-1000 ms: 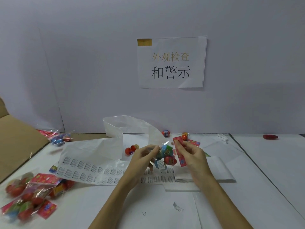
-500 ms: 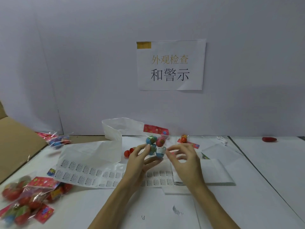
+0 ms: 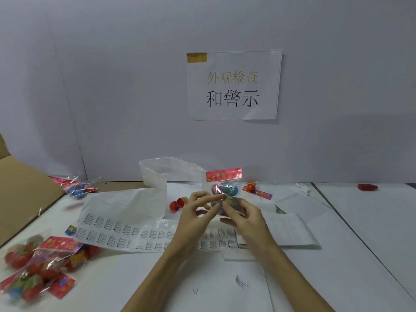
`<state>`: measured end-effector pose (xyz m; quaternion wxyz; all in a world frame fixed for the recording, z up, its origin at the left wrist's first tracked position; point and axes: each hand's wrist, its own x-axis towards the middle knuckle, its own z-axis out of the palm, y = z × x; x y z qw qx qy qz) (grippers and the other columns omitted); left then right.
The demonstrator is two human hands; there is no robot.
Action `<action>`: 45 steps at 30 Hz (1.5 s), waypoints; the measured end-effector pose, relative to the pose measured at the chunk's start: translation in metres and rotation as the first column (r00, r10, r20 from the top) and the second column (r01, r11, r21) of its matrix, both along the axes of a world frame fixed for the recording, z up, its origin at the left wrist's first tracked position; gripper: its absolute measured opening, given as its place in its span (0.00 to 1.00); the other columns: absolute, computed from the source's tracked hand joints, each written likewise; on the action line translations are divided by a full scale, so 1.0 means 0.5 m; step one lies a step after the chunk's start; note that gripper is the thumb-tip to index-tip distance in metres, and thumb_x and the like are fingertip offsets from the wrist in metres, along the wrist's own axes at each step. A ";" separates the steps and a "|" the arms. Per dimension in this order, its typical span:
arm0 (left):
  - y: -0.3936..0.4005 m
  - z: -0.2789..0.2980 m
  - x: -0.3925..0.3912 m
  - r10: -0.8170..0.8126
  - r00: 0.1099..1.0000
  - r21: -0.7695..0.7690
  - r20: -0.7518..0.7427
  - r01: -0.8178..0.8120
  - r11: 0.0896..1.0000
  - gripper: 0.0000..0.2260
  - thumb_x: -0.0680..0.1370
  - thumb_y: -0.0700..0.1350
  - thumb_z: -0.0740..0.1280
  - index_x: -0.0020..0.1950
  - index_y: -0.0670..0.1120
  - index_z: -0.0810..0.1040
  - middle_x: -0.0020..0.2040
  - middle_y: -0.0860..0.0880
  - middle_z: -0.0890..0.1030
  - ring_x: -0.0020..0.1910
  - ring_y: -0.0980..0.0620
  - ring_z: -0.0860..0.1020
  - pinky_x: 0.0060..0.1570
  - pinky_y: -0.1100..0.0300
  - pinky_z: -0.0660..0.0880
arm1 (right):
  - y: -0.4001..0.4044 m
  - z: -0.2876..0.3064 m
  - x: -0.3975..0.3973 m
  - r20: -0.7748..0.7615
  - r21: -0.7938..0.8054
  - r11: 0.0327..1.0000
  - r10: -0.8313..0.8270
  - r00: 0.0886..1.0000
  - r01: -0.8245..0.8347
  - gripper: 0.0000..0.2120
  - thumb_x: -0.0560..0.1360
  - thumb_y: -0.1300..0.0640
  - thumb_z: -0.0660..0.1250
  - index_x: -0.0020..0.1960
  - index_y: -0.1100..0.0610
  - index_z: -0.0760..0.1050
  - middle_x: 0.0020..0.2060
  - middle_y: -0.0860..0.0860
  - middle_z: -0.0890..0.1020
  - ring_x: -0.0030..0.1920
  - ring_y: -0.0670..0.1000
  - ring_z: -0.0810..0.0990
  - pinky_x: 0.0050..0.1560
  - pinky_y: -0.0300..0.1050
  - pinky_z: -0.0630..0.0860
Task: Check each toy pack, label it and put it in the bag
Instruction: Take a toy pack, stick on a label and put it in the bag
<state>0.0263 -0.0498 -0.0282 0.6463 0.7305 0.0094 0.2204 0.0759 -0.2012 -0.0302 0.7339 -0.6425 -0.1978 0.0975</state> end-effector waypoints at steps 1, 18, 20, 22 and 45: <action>-0.001 0.001 0.000 0.026 0.999 0.042 0.026 -0.027 0.999 0.09 0.76 0.54 0.74 0.54 0.62 0.87 0.56 0.61 0.76 0.54 0.60 0.78 0.57 0.61 0.77 | -0.002 -0.001 0.002 -0.043 0.031 0.999 0.016 0.999 -0.014 0.23 0.75 0.44 0.70 0.65 0.56 0.80 0.55 0.53 0.87 0.55 0.51 0.87 0.52 0.44 0.84; -0.010 0.007 -0.011 -0.165 0.982 -0.133 -0.095 0.152 0.979 0.15 0.79 0.54 0.72 0.64 0.53 0.83 0.61 0.48 0.84 0.59 0.50 0.84 0.54 0.64 0.79 | -0.026 0.018 0.000 -0.004 -0.039 0.991 -0.127 0.992 0.127 0.18 0.77 0.54 0.75 0.66 0.50 0.78 0.55 0.49 0.87 0.57 0.50 0.86 0.56 0.50 0.85; -0.017 0.004 -0.006 -0.059 0.992 0.079 -0.109 0.068 0.995 0.17 0.77 0.59 0.69 0.65 0.58 0.80 0.63 0.55 0.80 0.59 0.58 0.81 0.49 0.71 0.77 | -0.038 0.026 0.003 -0.131 -0.035 0.996 -0.082 0.988 0.078 0.13 0.76 0.55 0.76 0.60 0.54 0.82 0.53 0.53 0.88 0.54 0.52 0.87 0.53 0.49 0.85; -0.017 0.005 -0.006 0.011 0.993 0.160 -0.116 0.008 0.987 0.17 0.77 0.62 0.62 0.65 0.61 0.76 0.63 0.59 0.76 0.58 0.59 0.79 0.46 0.74 0.75 | -0.065 0.047 0.010 -0.270 0.047 0.996 -0.055 0.961 0.070 0.13 0.75 0.54 0.76 0.58 0.57 0.84 0.52 0.54 0.88 0.50 0.52 0.88 0.48 0.45 0.84; 0.009 -0.040 -0.002 0.250 0.966 0.728 0.064 -0.217 0.651 0.07 0.85 0.47 0.65 0.55 0.47 0.82 0.51 0.55 0.78 0.50 0.55 0.74 0.51 0.64 0.73 | -0.068 0.004 0.037 0.211 -0.406 0.913 0.050 0.976 0.041 0.12 0.85 0.55 0.64 0.48 0.52 0.85 0.41 0.46 0.88 0.43 0.46 0.86 0.43 0.34 0.78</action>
